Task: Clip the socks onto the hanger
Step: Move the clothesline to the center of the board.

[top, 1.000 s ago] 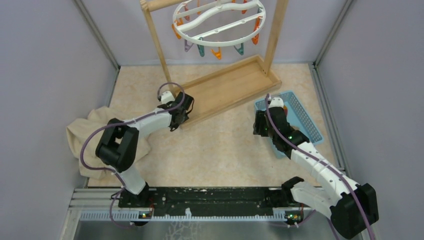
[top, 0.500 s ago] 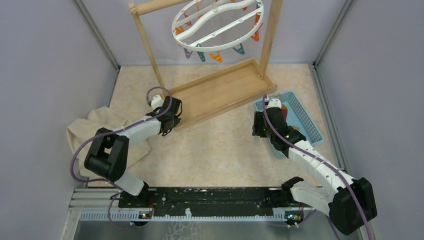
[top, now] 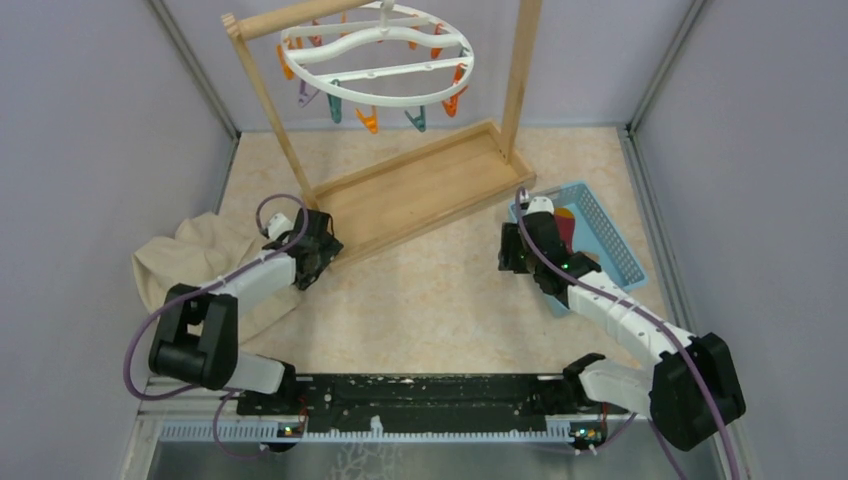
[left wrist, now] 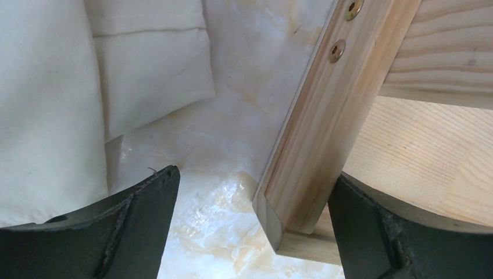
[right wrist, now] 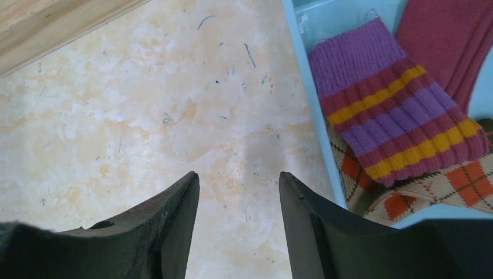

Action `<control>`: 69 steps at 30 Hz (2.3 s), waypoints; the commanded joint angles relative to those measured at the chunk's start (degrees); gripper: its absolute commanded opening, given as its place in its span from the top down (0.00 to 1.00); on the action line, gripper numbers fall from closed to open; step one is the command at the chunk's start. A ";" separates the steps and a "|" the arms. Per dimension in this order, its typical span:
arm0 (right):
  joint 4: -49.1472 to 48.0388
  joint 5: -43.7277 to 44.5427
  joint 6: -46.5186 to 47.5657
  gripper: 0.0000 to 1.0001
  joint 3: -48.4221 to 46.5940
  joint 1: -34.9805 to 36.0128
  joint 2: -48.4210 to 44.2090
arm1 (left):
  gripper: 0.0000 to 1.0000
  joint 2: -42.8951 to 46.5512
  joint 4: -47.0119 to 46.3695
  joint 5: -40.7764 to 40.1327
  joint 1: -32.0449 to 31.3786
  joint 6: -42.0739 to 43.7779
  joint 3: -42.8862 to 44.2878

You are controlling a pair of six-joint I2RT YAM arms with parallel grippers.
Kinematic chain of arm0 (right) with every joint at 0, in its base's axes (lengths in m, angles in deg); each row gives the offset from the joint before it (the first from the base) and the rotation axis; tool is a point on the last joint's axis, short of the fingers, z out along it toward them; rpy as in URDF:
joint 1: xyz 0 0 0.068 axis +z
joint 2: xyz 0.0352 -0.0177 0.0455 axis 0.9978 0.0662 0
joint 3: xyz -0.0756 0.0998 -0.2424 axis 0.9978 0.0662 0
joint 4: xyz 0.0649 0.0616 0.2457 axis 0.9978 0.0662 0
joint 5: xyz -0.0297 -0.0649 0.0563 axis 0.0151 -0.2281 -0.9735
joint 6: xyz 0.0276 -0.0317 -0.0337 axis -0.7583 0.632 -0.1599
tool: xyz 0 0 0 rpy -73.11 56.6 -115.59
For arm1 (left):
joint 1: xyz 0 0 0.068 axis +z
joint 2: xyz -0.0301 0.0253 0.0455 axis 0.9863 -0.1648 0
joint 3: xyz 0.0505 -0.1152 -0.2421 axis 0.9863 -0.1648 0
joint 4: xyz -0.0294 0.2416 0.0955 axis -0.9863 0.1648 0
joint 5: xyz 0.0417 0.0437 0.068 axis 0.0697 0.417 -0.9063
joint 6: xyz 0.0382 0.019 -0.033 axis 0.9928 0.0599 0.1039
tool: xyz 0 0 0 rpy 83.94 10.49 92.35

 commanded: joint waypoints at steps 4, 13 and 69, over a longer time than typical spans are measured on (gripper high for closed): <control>-0.04 -0.50 -1.12 0.46 -5.40 1.07 13.66 | 0.01 6.63 10.03 -5.36 -1.12 -3.28 0.51; 0.25 9.34 -5.91 0.52 -11.64 -1.45 27.24 | 0.01 18.96 14.16 -5.27 -5.61 0.25 2.18; 3.45 12.82 8.57 0.58 -59.44 -18.74 61.40 | 0.09 28.61 14.12 -1.32 -11.50 6.90 -3.62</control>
